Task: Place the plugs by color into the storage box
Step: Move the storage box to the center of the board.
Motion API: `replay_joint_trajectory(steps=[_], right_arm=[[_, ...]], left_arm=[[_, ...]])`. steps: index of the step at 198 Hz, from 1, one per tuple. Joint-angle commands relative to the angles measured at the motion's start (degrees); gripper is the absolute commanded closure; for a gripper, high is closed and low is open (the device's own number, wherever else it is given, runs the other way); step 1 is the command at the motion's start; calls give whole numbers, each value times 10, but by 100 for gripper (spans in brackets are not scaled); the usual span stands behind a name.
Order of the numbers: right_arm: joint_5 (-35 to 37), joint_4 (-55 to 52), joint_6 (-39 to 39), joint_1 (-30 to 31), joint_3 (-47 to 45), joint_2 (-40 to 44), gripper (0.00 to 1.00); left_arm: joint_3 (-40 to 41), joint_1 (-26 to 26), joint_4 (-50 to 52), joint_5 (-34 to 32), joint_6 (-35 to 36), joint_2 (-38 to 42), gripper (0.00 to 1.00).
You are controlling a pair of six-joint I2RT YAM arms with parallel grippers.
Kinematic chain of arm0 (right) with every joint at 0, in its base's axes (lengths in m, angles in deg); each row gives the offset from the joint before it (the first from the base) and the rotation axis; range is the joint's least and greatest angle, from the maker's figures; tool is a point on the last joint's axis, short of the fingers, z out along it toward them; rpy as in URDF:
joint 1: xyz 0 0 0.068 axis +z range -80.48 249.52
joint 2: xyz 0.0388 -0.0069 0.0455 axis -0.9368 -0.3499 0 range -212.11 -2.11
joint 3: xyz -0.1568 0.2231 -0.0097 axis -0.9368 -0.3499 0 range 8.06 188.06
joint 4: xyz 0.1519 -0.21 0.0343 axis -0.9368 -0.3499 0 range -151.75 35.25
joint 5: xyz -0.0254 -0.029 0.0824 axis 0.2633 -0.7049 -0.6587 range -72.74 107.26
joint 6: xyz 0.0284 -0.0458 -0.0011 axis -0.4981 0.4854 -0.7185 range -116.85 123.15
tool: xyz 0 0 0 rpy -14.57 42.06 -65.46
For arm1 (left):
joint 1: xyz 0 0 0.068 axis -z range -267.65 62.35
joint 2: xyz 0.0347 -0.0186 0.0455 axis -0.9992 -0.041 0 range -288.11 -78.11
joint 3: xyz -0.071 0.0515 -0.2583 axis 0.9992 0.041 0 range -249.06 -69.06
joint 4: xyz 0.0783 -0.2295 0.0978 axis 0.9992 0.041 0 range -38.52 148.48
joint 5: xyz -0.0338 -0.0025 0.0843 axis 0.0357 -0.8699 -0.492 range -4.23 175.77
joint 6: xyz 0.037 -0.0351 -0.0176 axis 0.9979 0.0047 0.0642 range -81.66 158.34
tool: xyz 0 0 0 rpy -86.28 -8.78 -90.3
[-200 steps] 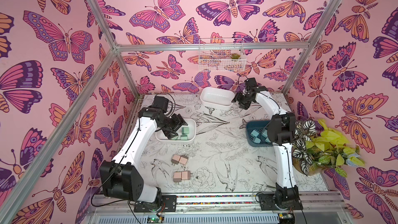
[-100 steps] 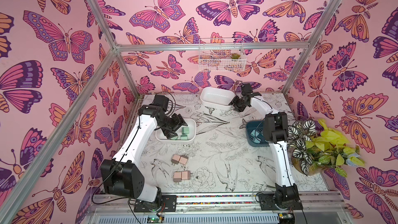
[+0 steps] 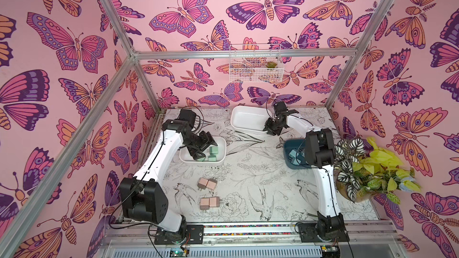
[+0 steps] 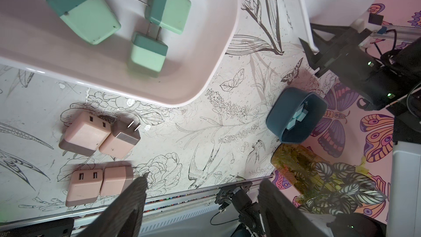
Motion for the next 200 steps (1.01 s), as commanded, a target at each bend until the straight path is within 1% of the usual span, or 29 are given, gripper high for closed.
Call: replay_joint_trajectory(steps=[1, 32, 85, 106, 140, 170, 200], right_arm=[[15, -8, 25, 3, -65, 64, 69], [-1, -3, 45, 3, -151, 124, 71], [-11, -58, 101, 19, -216, 186, 73], [-11, -46, 100, 26, -264, 215, 73], [-4, -47, 104, 39, -310, 254, 73], [-1, -43, 93, 52, -354, 296, 73], [13, -32, 71, 79, -403, 340, 72]], left_arm=[[-9, 2, 15, 9, 12, -10, 21], [-9, 6, 13, 8, 12, -17, 21], [-7, 15, 9, -1, 12, -18, 21], [-3, 17, 10, -7, 13, -16, 21], [9, 19, 9, -11, 12, -4, 21], [17, 22, 10, -18, 10, 7, 21], [31, 27, 8, -20, 7, 20, 21]])
